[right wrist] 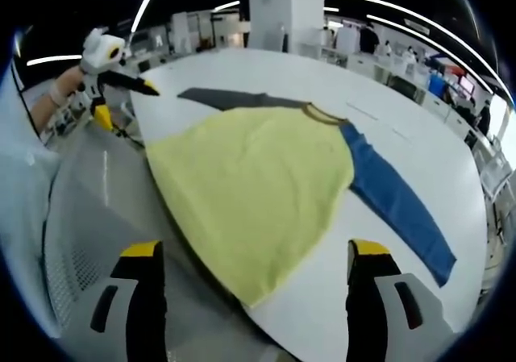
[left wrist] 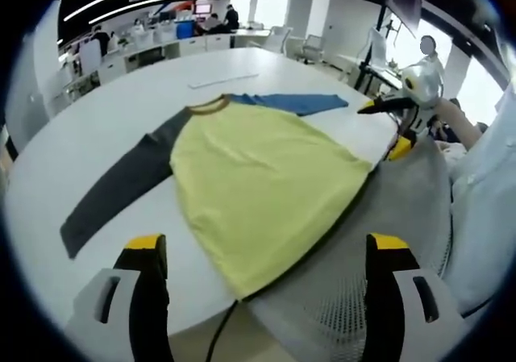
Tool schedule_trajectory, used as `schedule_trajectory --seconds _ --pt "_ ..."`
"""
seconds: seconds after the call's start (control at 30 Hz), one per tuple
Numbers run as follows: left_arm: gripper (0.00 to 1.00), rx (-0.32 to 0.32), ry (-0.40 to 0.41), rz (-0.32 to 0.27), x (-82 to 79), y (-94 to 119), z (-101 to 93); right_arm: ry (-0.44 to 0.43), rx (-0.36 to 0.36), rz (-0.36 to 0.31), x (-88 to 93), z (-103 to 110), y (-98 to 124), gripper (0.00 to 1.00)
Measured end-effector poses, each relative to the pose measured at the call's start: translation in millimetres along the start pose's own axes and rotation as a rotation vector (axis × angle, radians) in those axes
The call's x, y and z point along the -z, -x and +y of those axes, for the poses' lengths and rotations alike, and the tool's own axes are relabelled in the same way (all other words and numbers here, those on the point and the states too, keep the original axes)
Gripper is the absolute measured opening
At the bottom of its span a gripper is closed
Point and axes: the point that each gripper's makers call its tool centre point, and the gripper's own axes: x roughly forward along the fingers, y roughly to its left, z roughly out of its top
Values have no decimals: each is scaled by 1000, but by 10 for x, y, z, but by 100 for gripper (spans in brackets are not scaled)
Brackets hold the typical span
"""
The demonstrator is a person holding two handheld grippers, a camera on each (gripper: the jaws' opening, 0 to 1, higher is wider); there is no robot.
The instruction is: Fold the garment on the visible template until the final outline fits inside the template.
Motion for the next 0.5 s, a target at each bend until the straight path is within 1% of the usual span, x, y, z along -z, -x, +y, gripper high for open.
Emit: schedule_trajectory --seconds 0.17,0.5 --pt "100 3 1 6 13 -20 -15 -6 2 -6 2 -9 -10 100" --pt "100 -1 5 14 16 -28 -6 -42 3 -22 10 -40 -29 100"
